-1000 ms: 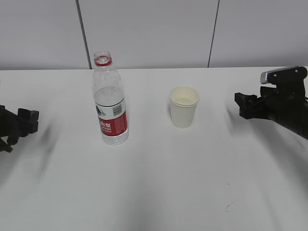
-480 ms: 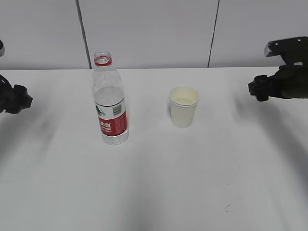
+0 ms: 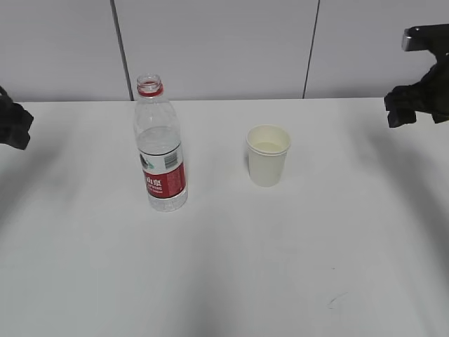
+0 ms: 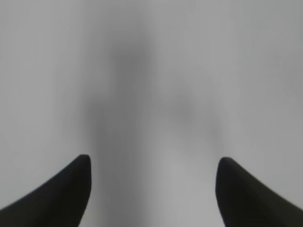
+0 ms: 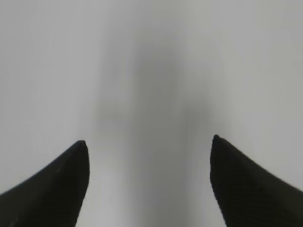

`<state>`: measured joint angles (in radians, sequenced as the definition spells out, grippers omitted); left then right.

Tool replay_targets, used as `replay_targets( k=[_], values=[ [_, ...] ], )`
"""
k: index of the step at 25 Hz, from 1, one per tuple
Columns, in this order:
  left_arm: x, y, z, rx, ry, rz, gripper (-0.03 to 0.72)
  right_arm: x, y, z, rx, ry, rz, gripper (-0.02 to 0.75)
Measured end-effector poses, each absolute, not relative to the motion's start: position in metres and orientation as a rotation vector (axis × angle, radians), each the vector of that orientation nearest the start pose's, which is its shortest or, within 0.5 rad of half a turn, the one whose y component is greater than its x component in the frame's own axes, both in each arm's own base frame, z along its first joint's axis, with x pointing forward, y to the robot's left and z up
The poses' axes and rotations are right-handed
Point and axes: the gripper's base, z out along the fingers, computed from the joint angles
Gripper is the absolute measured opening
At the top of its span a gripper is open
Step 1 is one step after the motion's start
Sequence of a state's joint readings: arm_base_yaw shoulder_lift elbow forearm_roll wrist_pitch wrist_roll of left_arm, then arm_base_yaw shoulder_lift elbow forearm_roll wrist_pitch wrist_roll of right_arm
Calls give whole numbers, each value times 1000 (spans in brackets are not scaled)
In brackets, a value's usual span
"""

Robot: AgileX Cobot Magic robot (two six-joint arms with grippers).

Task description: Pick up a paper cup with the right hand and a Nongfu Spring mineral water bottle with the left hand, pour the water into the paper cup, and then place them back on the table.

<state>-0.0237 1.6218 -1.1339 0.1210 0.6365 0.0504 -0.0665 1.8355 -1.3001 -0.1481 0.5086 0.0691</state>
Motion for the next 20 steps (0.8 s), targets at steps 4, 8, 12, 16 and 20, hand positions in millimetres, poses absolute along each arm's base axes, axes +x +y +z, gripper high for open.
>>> replay_targets(
  k=[4,8,12,16,20],
  values=[
    [337,-3,253,164,2660,103,494,402,-24,242,-42,2581,-27,592],
    [333,-6,255,128,2714,51,491,404,-17,260,-90,2594,84,592],
    [331,-6,255,125,2744,46,491,405,-14,270,-121,2612,110,592],
    [328,-3,257,150,2766,90,491,399,-13,271,-165,2674,124,592],
    [318,-2,262,155,2783,102,491,390,-11,269,-188,2760,151,592]
  ],
)
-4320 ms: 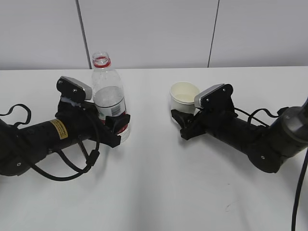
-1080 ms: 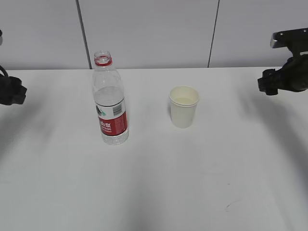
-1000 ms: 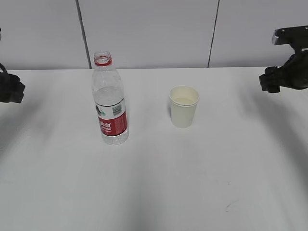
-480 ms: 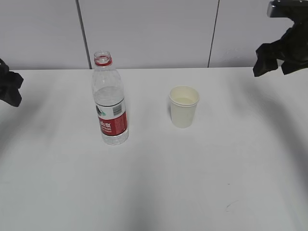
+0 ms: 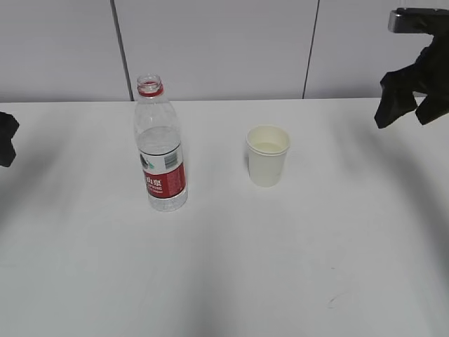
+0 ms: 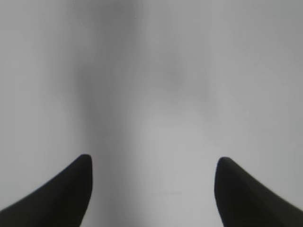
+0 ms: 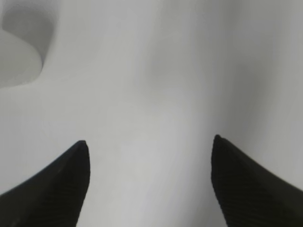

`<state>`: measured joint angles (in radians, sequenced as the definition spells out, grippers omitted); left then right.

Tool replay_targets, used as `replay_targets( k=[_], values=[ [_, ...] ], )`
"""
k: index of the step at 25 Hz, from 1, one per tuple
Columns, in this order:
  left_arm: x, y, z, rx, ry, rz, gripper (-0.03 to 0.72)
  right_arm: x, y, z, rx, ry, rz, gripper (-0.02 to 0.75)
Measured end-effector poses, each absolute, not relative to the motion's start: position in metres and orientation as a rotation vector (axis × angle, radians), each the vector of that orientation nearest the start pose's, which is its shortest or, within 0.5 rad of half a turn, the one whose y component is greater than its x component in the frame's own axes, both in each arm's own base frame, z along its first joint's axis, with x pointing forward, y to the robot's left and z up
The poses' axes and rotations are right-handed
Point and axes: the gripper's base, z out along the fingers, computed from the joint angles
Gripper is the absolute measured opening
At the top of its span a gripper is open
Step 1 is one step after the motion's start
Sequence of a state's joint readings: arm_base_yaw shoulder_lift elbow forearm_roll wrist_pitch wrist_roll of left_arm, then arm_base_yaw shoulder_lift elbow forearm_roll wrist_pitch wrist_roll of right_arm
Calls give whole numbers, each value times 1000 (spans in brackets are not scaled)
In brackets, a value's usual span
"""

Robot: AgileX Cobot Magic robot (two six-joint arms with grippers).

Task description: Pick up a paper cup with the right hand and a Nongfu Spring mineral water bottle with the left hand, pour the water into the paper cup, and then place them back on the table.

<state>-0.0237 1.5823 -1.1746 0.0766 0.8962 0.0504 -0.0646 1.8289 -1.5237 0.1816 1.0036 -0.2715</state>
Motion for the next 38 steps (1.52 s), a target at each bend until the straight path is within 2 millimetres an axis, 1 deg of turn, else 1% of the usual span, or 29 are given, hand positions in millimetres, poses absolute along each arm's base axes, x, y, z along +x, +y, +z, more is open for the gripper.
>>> replay_targets(
  k=[4,7,10,12,15,17,23,30,34,38],
  values=[
    [299,-2,266,154,2774,102,491,384,-10,270,-203,2812,172,592],
    [284,-1,271,152,2767,101,491,374,-9,281,-215,2797,173,592],
    [268,-1,271,149,2781,96,491,356,-8,293,-233,2767,167,592],
    [258,-1,268,148,2796,94,491,342,-7,298,-243,2751,164,592],
    [242,-2,267,139,2807,76,491,319,-5,297,-256,2758,163,592],
    [231,-2,270,133,2797,66,491,303,-4,294,-258,2763,162,592],
    [199,-3,273,120,2779,44,491,253,-1,296,-257,2731,151,592],
    [158,-3,261,110,2804,21,491,202,2,285,-257,2733,156,592],
    [134,-3,257,103,2785,7,491,176,4,279,-262,2727,154,592],
    [110,-3,257,102,2748,7,491,149,6,275,-265,2701,149,592]
  ],
)
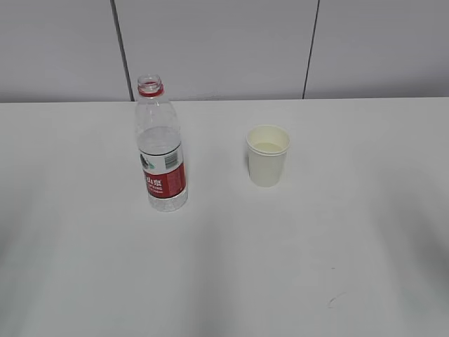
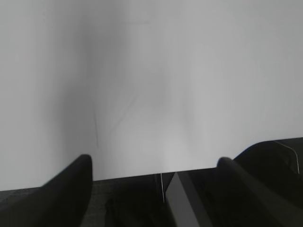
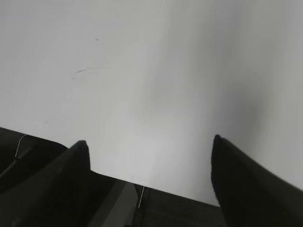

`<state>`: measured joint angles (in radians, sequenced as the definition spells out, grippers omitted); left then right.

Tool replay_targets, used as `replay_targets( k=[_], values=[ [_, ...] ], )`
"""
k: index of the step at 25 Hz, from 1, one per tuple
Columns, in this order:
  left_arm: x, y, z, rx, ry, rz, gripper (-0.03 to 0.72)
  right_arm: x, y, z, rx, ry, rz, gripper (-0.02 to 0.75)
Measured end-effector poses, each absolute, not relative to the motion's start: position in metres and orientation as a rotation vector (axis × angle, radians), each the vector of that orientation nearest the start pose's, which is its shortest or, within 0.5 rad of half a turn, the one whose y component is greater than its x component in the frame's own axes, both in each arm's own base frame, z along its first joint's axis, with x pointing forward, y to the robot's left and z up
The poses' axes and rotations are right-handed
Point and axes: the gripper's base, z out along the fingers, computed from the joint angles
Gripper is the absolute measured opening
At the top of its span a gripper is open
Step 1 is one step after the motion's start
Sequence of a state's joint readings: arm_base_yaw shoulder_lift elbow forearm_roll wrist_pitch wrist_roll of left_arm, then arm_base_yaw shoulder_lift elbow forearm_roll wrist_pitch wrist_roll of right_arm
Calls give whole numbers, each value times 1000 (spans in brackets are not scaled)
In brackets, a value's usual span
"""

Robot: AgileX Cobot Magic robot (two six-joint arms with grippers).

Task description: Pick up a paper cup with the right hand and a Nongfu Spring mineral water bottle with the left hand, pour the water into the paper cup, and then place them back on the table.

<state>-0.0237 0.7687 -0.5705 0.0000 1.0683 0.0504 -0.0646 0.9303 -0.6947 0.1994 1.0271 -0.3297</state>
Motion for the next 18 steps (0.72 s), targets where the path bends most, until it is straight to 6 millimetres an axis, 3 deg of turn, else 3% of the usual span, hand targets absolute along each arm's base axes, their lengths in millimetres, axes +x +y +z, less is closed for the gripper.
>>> replay_targets(
  k=[9,18],
  values=[
    [67,-2,264,94,2548,10,491,99,11,265,-260,2595,160,591],
    [31,-1,274,86,2313,14,491,71,14,265,-279,2545,163,591]
  ],
)
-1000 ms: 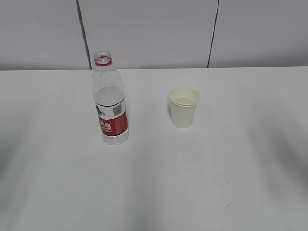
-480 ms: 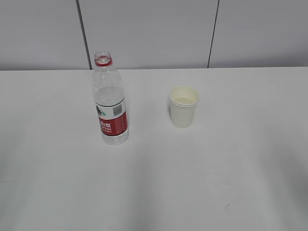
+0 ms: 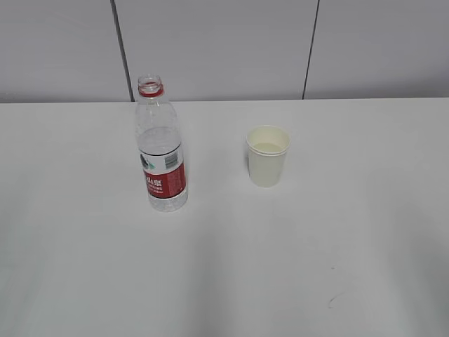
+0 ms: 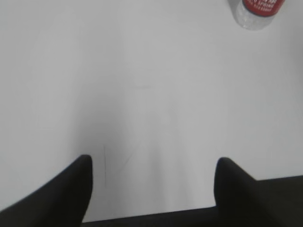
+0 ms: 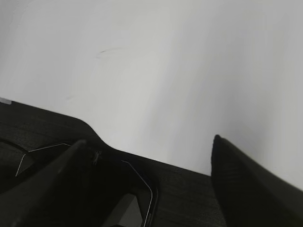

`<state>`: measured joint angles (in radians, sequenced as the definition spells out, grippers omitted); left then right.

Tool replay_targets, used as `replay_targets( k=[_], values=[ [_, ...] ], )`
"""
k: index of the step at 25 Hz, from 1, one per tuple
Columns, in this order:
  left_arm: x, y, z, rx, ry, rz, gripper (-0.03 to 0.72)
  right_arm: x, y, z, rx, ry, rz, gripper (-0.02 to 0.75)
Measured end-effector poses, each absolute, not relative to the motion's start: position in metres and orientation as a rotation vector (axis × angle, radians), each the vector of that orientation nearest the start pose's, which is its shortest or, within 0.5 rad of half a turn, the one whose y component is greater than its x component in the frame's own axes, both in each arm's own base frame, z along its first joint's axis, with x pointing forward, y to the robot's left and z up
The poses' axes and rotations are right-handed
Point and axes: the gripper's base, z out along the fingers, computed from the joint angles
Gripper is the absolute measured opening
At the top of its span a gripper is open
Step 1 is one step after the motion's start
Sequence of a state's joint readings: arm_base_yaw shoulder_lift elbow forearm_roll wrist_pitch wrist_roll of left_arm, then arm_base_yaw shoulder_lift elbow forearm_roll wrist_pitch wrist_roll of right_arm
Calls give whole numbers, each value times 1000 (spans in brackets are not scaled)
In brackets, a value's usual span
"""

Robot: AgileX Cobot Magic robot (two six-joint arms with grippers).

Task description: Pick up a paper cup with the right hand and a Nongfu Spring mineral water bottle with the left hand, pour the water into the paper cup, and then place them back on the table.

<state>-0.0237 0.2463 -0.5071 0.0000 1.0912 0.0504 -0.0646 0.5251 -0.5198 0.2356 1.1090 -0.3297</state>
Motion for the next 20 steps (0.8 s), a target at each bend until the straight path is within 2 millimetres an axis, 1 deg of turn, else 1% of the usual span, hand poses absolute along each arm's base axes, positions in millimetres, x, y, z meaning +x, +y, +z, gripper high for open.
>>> replay_targets(
  k=[3,10,20],
  values=[
    [18,0,275,83,2238,14,491,62,15,263,-287,2534,162,591],
    [-8,0,275,77,2082,16,491,38,17,270,-295,2386,123,591],
    [-11,0,275,77,2071,16,491,0,19,274,-302,2143,64,591]
  ],
)
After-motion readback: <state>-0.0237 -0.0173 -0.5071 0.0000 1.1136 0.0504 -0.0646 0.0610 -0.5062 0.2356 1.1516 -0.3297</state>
